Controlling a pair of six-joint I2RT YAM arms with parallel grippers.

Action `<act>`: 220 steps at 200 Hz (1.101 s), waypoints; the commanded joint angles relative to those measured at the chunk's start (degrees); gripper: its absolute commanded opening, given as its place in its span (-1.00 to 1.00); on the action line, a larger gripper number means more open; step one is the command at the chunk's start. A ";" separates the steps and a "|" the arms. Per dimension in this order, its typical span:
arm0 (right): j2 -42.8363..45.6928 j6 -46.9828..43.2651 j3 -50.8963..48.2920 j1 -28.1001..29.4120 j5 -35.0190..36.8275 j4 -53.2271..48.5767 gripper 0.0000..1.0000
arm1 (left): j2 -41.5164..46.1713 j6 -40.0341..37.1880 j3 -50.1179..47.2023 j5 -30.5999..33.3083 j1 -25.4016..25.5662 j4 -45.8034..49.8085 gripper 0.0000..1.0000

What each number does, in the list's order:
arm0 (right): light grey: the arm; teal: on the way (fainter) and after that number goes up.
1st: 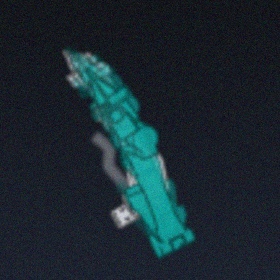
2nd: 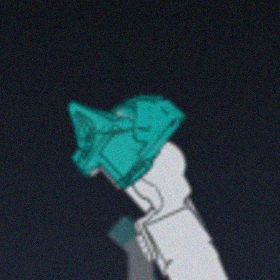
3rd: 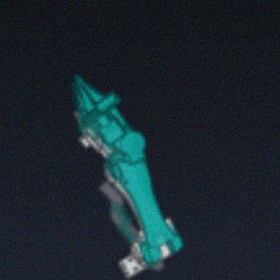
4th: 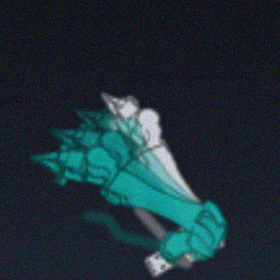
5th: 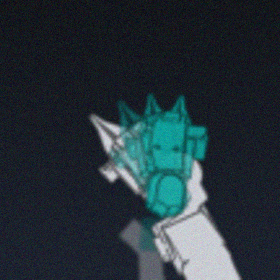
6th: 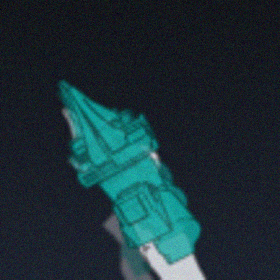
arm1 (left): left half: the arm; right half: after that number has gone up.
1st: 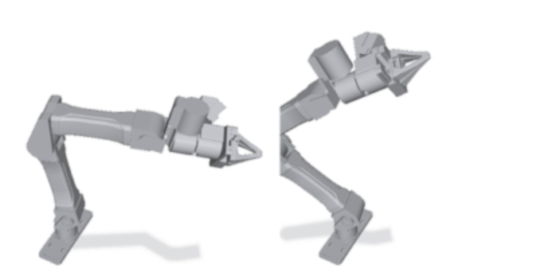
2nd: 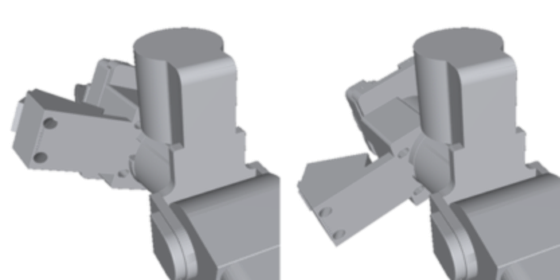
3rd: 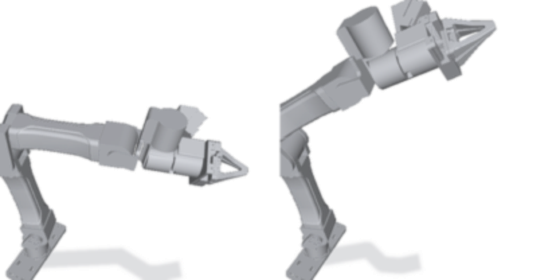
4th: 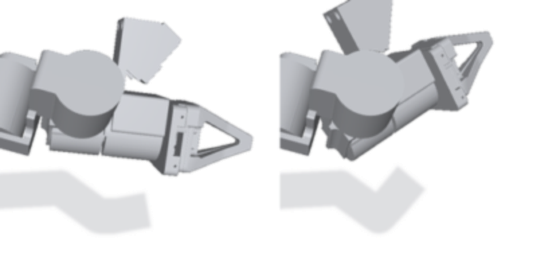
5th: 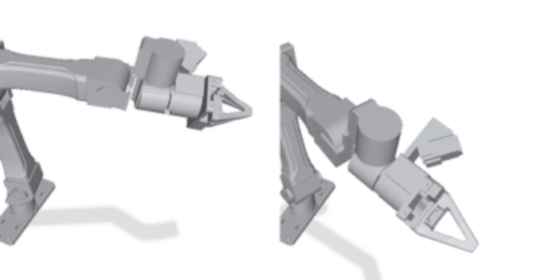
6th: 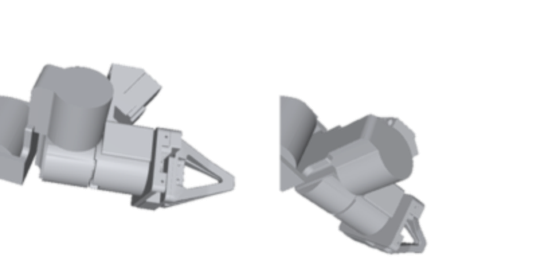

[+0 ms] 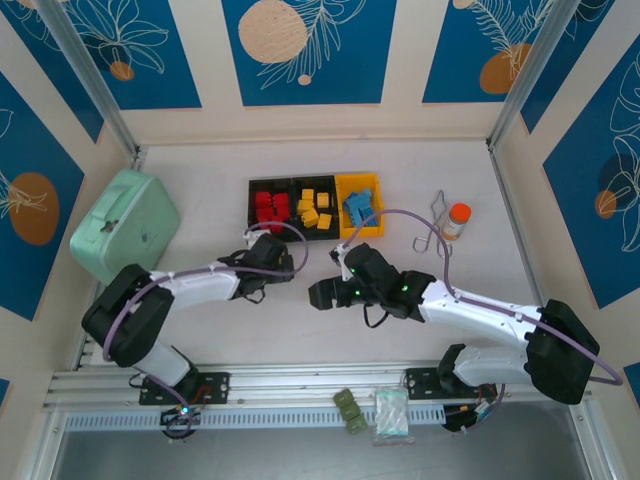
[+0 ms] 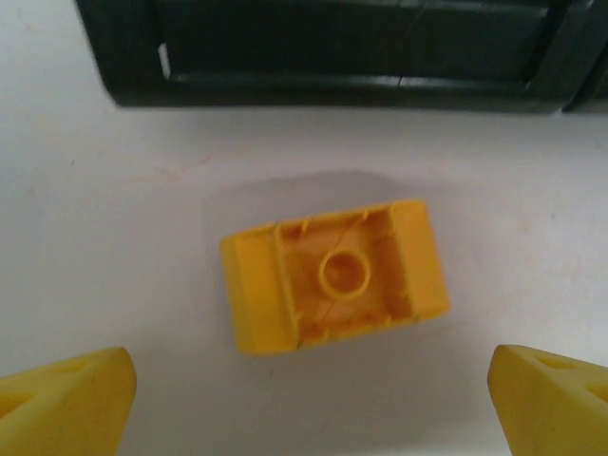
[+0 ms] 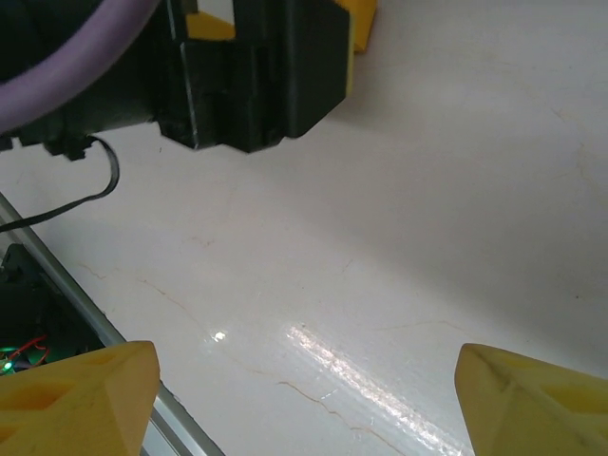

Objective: Sort the legos into containers by color
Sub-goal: Pick up the lego from the center of the table.

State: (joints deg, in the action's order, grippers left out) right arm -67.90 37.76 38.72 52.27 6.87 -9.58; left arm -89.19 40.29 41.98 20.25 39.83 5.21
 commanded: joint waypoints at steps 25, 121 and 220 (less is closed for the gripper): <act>3.24 0.65 -2.38 -2.12 -1.93 0.00 0.62 | -6.04 1.70 5.68 4.23 0.42 3.65 0.78; 6.02 1.22 -4.52 -4.92 -3.09 -0.28 0.58 | -9.70 0.93 7.87 3.33 0.46 4.49 0.27; 6.85 1.80 -5.01 -5.64 -2.66 -0.44 0.57 | 5.13 -1.36 5.82 -4.74 0.64 14.60 0.25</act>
State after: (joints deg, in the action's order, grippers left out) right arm -62.72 38.87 34.68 47.16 4.91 -9.82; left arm -87.99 40.21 48.01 19.09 40.01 14.31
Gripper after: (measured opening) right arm 0.788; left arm 0.629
